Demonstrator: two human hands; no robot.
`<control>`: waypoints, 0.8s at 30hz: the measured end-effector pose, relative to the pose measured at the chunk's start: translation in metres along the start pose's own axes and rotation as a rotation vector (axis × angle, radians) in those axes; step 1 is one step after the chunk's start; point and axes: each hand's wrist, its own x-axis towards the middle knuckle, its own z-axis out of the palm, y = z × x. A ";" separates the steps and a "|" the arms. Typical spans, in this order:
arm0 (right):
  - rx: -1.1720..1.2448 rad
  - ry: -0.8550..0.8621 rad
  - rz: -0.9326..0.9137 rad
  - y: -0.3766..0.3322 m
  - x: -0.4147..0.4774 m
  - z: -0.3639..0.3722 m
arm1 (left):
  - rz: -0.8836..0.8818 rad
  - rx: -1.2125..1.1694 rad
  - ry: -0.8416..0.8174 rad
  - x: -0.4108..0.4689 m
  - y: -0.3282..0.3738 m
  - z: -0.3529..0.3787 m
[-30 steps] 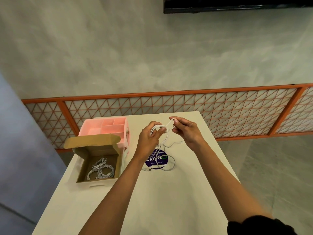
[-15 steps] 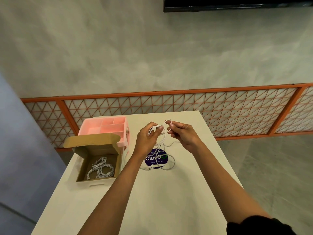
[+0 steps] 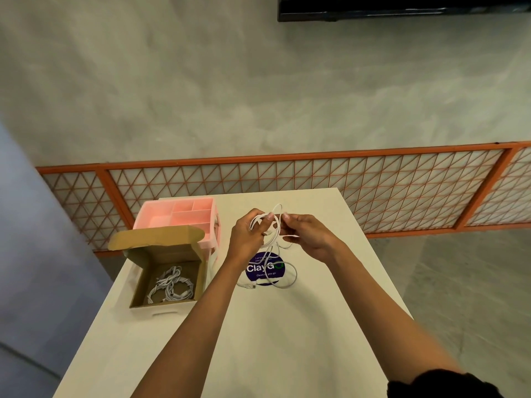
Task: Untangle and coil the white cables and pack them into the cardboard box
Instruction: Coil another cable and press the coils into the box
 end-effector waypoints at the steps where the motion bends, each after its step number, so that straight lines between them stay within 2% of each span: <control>1: -0.019 -0.028 0.020 0.000 0.000 0.001 | 0.009 0.020 0.011 0.000 0.000 0.000; 4: -0.112 -0.154 0.053 0.000 0.000 0.002 | 0.024 0.043 0.020 0.001 -0.001 0.001; 7: -0.129 -0.192 0.060 -0.001 0.000 0.003 | 0.040 0.057 0.025 0.002 -0.004 0.001; 12: -0.292 -0.185 0.084 -0.013 -0.001 0.006 | 0.040 0.078 0.058 0.002 -0.007 0.002; 19: -0.531 -0.086 0.113 -0.029 -0.006 0.010 | 0.100 0.151 0.206 0.003 -0.005 -0.002; 24: -0.725 -0.094 -0.025 -0.039 -0.010 0.012 | 0.133 0.176 0.244 0.005 -0.009 -0.008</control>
